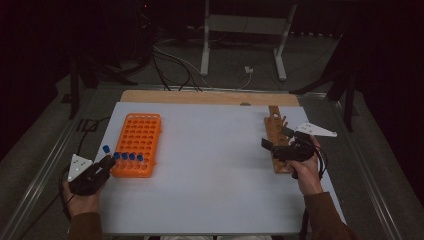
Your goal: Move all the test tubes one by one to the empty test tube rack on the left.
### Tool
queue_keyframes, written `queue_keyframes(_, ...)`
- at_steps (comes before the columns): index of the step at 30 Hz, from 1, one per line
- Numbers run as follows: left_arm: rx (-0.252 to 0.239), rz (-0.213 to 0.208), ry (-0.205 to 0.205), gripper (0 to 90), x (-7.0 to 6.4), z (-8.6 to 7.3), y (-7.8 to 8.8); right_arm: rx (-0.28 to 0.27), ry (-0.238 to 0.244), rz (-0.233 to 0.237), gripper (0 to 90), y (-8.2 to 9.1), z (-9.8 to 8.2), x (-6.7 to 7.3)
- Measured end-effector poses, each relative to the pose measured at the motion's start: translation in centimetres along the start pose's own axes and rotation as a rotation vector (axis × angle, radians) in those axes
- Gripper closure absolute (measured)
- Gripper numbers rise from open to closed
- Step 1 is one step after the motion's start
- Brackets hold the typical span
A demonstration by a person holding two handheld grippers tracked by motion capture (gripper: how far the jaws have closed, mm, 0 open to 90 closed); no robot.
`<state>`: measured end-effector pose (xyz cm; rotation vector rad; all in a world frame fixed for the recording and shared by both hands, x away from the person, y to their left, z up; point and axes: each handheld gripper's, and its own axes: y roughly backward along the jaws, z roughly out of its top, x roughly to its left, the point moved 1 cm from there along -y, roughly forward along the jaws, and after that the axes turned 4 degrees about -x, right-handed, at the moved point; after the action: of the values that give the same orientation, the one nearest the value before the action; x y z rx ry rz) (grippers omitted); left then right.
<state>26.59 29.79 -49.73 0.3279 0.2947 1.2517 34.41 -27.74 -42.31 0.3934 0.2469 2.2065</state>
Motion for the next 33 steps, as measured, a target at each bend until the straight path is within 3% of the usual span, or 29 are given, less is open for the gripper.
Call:
queue_keyframes(5,0.054,0.001,-0.024,78.7,-0.2,-0.2,-0.4,-0.002,0.0,0.005,0.0,0.1,0.0,0.0)
queue_keyframes(6,0.084,0.004,-0.03,78.7,-0.3,-0.3,-0.6,-0.001,0.002,0.006,0.0,0.1,0.0,0.0)
queue_keyframes(11,0.077,0.003,-0.018,78.6,-0.2,-0.5,-0.5,0.001,0.004,0.009,0.0,0.1,-0.1,0.1)
queue_keyframes(17,0.06,-0.004,0.046,70.6,0.1,-0.4,0.1,0.005,0.002,0.009,0.0,0.2,-0.1,0.1)
queue_keyframes(19,0.037,-0.008,0.069,68.4,0.0,0.0,0.7,0.002,0.005,0.012,0.0,0.3,-0.2,0.1)
queue_keyframes(25,-0.07,-0.026,0.087,56.8,-0.8,1.4,2.0,-0.008,0.011,0.008,0.0,0.6,-0.5,0.3)
queue_keyframes(33,-0.183,-0.064,0.087,40.8,-1.4,2.3,3.1,-0.035,0.06,-0.034,0.0,1.8,-2.0,0.6)
